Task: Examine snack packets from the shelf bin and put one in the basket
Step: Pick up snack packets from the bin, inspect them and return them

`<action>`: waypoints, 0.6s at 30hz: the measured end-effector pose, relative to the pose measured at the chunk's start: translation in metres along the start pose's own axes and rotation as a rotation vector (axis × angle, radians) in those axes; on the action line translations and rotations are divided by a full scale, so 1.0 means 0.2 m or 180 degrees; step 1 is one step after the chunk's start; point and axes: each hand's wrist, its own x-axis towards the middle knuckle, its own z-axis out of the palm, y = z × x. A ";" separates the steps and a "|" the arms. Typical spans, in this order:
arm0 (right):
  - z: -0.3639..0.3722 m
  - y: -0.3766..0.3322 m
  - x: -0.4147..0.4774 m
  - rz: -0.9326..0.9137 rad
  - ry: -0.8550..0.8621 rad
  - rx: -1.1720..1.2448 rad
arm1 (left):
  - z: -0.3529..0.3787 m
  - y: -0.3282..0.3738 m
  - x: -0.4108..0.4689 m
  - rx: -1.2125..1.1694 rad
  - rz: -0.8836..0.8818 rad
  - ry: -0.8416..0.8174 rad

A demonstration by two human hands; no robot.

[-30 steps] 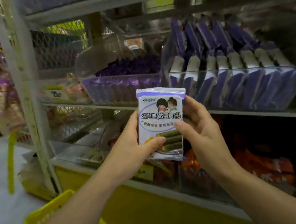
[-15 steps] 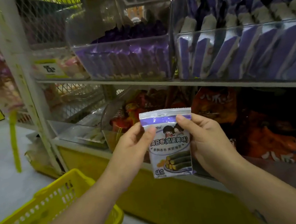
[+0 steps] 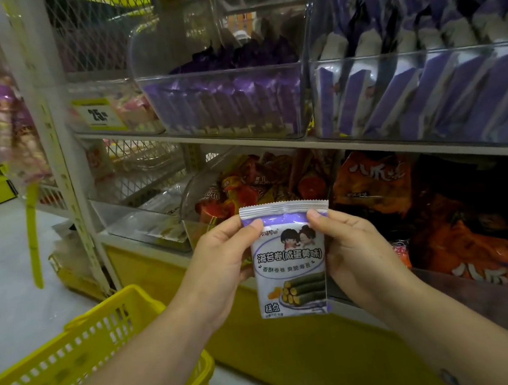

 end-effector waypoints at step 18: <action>-0.09 -0.03 -0.01 0.1101 -0.1279 -0.0327 | -0.07 0.09 0.04 -0.0941 -0.0471 0.0144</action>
